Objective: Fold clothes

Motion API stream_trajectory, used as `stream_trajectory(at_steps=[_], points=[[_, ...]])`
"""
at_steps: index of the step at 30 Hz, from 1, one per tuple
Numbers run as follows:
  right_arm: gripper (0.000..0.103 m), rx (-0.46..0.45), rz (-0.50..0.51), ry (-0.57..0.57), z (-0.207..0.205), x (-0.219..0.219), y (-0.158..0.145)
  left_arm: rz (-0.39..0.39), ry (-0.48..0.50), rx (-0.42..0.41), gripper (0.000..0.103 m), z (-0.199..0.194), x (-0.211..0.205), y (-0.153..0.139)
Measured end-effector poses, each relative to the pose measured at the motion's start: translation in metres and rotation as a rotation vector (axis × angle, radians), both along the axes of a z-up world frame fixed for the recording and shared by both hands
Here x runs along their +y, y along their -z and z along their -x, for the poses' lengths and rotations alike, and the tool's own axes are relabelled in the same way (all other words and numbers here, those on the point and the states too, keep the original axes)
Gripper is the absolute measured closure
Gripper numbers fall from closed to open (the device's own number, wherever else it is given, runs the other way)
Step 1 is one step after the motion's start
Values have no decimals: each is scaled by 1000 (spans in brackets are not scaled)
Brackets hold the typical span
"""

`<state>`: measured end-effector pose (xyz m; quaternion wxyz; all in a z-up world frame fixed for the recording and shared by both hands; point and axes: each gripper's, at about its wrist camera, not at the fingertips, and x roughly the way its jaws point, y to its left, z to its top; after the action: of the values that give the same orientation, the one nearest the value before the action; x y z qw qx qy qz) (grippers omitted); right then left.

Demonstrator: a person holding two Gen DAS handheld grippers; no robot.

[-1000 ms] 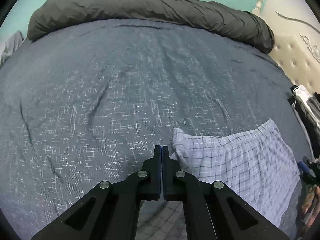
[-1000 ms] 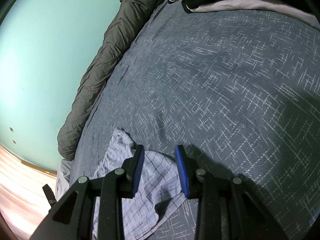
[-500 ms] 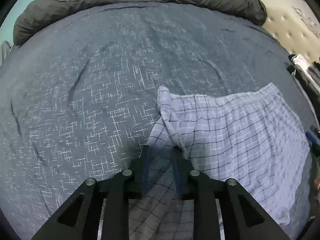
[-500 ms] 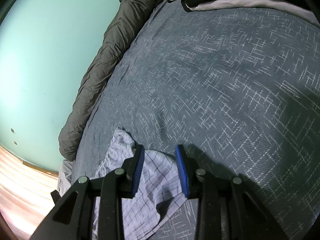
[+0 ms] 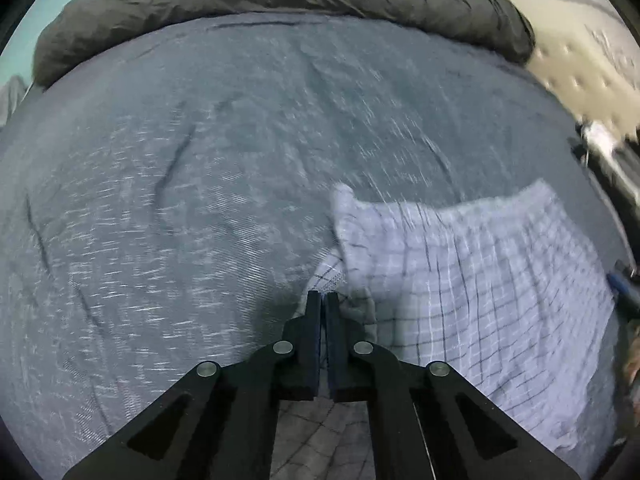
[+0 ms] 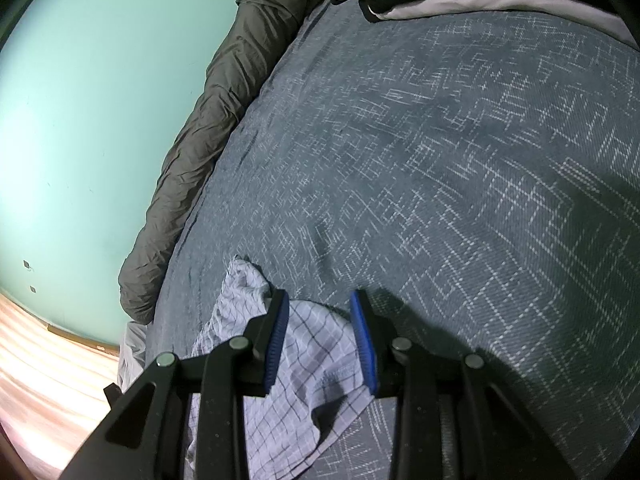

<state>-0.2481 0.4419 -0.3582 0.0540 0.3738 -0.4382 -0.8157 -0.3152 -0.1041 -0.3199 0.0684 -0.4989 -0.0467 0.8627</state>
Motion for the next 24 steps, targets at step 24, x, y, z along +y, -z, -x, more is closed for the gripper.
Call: stream_trajectory(at_steps=[24], points=[[71,39,-77,-27,1,-12,-23,-186,-185,-16,94,25,-47,-4]])
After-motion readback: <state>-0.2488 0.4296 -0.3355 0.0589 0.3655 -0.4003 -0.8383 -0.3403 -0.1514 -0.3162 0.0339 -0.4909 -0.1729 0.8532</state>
